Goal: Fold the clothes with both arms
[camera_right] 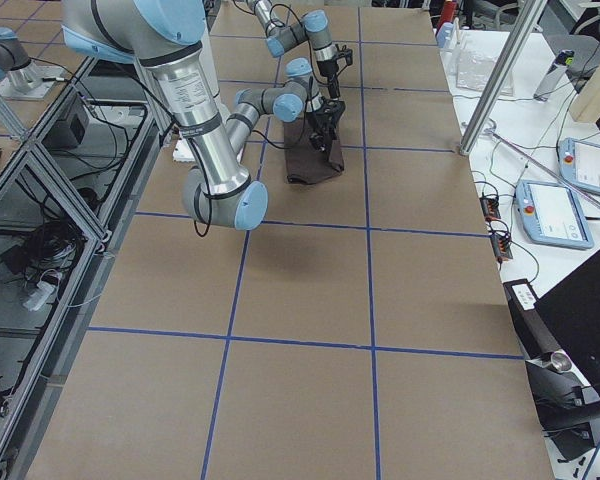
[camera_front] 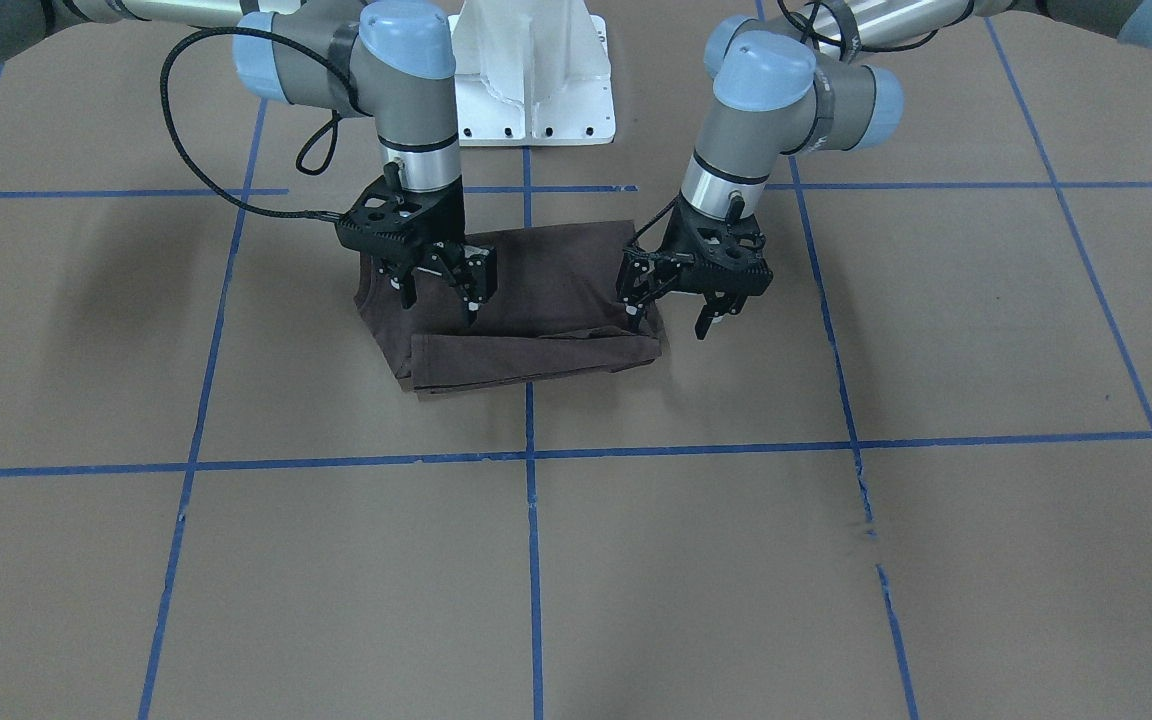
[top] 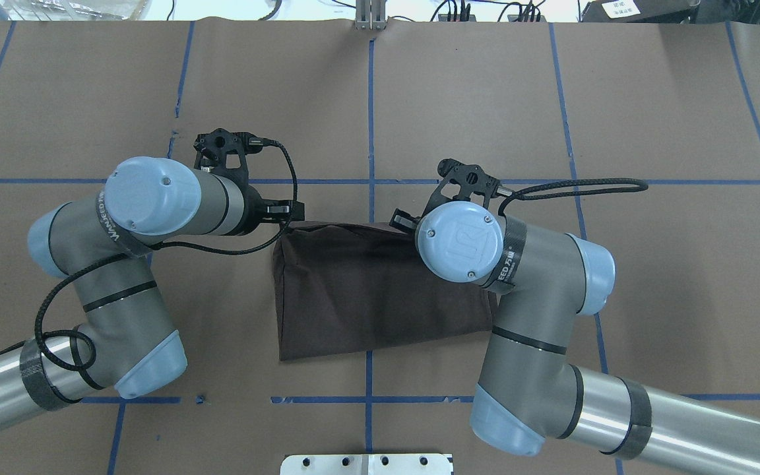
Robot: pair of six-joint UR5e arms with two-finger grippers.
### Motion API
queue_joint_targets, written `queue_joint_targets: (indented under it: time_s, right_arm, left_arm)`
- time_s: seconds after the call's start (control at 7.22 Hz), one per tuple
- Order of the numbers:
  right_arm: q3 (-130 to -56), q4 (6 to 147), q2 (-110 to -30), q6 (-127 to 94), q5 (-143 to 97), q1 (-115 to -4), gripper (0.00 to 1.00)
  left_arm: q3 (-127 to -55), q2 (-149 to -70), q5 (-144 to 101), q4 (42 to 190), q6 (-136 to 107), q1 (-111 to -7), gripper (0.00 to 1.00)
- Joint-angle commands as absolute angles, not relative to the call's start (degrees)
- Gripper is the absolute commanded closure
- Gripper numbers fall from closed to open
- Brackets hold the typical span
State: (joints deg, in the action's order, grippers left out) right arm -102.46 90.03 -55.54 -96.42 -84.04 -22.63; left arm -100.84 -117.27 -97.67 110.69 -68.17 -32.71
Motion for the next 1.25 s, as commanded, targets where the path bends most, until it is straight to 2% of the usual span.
queue_joint_targets:
  time_s: [0.0,0.55,1.11]
  right_arm:
    - [-100.91,90.09,-55.20,-90.12,-76.34,-16.29,0.00]
    - [-95.99,89.74,-54.84,-82.79,-73.49,-16.08,0.00]
    - [-88.78,89.38,-49.84,-82.88,-73.21,-21.60,0.00]
  left_arm:
    - [-100.90,-117.16,-98.35,110.74,-67.32,-33.22,0.00]
    - [-101.33,-116.90,-98.35,110.74,-67.94,-33.31,0.00]
    - [-103.01,-115.05,-98.35,110.74,-67.94,-33.22,0.00]
